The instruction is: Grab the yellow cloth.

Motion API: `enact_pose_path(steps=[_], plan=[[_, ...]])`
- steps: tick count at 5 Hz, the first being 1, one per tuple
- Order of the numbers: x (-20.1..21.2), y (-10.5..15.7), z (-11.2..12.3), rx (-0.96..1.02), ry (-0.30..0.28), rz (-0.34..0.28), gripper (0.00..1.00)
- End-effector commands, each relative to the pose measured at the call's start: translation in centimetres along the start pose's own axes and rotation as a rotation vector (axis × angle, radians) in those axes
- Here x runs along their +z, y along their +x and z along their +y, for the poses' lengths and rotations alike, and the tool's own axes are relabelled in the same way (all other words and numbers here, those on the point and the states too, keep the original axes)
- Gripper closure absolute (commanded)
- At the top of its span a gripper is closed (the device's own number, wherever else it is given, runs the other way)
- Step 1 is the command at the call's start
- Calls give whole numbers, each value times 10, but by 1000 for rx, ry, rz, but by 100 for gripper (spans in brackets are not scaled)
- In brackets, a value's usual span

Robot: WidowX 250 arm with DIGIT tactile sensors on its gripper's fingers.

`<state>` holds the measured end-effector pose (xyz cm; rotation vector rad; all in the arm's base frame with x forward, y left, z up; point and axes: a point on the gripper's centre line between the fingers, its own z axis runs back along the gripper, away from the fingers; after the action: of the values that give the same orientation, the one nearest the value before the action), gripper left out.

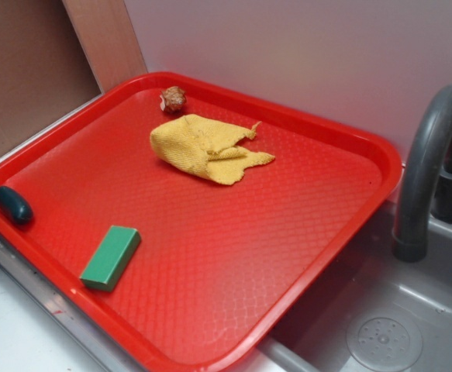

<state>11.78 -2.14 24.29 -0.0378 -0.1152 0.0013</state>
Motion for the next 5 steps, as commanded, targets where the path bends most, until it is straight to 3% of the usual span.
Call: enact_pose_path(steps=[1,2,4,5], plan=[[0,0,0,0,0,0,0],[-14,27,-8,49,-20,8,0],[-61,79,-26,196,-118,8,0],[-101,101,-42,234,-173,46,0]])
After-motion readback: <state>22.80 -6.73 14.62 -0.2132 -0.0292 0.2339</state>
